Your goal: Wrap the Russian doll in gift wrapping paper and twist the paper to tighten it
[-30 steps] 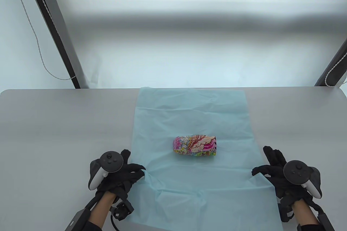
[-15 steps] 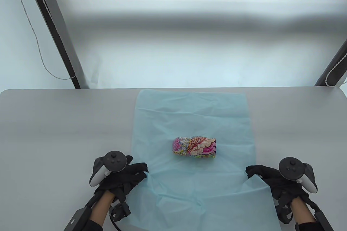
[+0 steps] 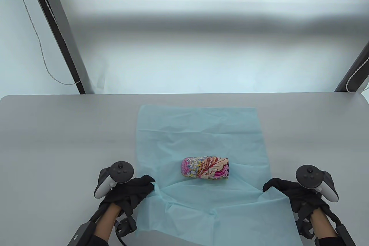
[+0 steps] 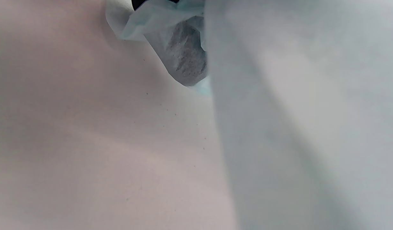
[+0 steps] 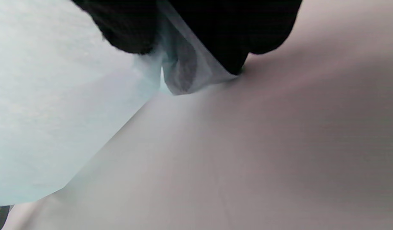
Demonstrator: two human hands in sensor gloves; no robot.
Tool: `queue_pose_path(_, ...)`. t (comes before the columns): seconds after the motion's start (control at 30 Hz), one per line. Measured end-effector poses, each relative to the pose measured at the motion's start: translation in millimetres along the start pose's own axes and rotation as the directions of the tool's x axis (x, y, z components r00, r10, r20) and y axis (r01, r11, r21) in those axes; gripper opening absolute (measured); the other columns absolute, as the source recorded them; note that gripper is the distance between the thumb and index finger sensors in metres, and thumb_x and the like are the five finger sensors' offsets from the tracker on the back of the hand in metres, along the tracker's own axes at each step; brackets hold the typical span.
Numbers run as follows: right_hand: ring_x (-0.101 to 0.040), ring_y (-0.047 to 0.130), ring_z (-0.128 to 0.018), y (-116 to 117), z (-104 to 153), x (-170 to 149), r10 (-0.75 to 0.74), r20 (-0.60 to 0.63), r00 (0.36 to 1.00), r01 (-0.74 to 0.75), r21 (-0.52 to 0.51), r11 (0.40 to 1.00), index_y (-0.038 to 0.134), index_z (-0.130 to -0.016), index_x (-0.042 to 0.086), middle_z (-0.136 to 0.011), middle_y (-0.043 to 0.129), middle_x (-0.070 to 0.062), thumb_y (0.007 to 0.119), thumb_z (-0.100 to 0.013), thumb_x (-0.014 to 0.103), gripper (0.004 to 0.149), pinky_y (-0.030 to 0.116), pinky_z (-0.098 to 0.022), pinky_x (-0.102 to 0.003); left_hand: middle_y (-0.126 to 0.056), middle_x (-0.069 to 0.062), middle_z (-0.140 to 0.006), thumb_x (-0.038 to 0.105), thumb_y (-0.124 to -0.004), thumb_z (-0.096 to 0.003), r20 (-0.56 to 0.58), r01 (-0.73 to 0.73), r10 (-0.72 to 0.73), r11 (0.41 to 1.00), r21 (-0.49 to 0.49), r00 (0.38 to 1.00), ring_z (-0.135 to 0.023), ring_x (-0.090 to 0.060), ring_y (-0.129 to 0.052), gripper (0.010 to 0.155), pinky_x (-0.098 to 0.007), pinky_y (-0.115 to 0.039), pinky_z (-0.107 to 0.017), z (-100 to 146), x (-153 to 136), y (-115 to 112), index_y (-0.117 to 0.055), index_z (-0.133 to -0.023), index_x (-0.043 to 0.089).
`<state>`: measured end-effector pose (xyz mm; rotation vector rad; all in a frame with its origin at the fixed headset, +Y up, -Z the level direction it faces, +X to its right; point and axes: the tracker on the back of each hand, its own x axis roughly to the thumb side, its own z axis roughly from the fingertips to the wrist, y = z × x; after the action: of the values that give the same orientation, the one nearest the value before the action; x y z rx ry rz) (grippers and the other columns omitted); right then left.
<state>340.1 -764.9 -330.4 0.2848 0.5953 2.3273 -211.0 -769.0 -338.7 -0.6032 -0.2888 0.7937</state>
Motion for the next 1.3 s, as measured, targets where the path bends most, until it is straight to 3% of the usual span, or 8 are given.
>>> queue_pose_path(0.2, -0.027, 0.091, -0.088, 1, -2, -5, -0.125, -0.007, 0.992, 0.125, 0.064, 0.99, 0.081, -0.096, 0.02, -0.08, 0.106, -0.007, 0.079, -0.062, 0.042, 0.04, 0.075, -0.068, -0.048, -0.103, -0.007, -0.08, 0.037, -0.067, -0.0609, 0.027, -0.06, 0.061, 0.997, -0.044, 0.998, -0.101, -0.03, -0.074, 0.042, -0.07, -0.025, -0.072, 0, -3, 0, -0.065, -0.099, 0.02)
queue_pose_path(0.33, -0.025, 0.097, -0.078, 2, -4, -9, -0.213, -0.015, 0.977, 0.213, 0.055, 0.975, 0.085, -0.091, 0.016, -0.068, 0.109, -0.005, 0.079, -0.062, 0.045, 0.042, 0.079, -0.062, -0.045, -0.108, -0.005, -0.07, 0.036, -0.069, -0.0607, 0.041, -0.144, 0.147, 0.987, -0.065, 0.988, -0.092, -0.025, -0.085, 0.042, -0.068, -0.032, -0.073, 1, -9, 2, -0.068, -0.096, 0.013)
queue_pose_path(0.47, -0.022, 0.1, -0.07, 6, -6, -14, -0.321, -0.061, 0.945, 0.322, -0.004, 0.947, 0.087, -0.086, 0.014, -0.059, 0.109, -0.002, 0.08, -0.062, 0.048, 0.042, 0.082, -0.057, -0.043, -0.109, -0.003, -0.064, 0.036, -0.07, -0.0606, 0.008, -0.188, 0.188, 0.982, -0.013, 0.982, -0.084, -0.023, -0.091, 0.043, -0.065, -0.042, -0.073, 3, -14, 6, -0.07, -0.094, 0.009)
queue_pose_path(0.7, -0.022, 0.103, -0.059, 9, -12, -16, -0.504, -0.137, 0.853, 0.474, -0.201, 0.857, 0.091, -0.079, 0.011, -0.049, 0.11, -0.001, 0.081, -0.062, 0.049, 0.043, 0.084, -0.048, -0.04, -0.11, -0.002, -0.059, 0.036, -0.07, -0.0614, -0.081, -0.329, 0.334, 0.942, 0.066, 0.939, -0.079, -0.023, -0.094, 0.043, -0.059, -0.052, -0.072, 3, -26, 13, -0.072, -0.092, 0.006)
queue_pose_path(0.93, -0.022, 0.105, -0.051, 4, -9, -14, -0.449, -0.24, 0.861, 0.349, -0.364, 0.863, 0.092, -0.077, 0.01, -0.045, 0.11, 0.001, 0.082, -0.062, 0.049, 0.043, 0.086, -0.04, -0.037, -0.11, 0.0, -0.054, 0.037, -0.071, -0.0625, -0.177, -0.416, 0.439, 0.897, 0.152, 0.881, -0.072, -0.022, -0.097, 0.043, -0.056, -0.057, -0.069, -1, -30, 18, -0.074, -0.091, 0.004)
queue_pose_path(1.3, -0.017, 0.103, -0.032, 6, -28, 11, -0.203, -0.382, 0.902, 0.038, -0.397, 0.917, 0.093, -0.077, 0.011, -0.042, 0.108, 0.002, 0.082, -0.061, 0.049, 0.043, 0.086, -0.028, -0.031, -0.109, 0.0, -0.053, 0.038, -0.071, -0.0627, -0.301, -0.326, 0.404, 0.904, 0.278, 0.864, -0.07, -0.024, -0.097, 0.045, -0.057, -0.059, -0.066, 4, -24, 19, -0.074, -0.092, 0.004)
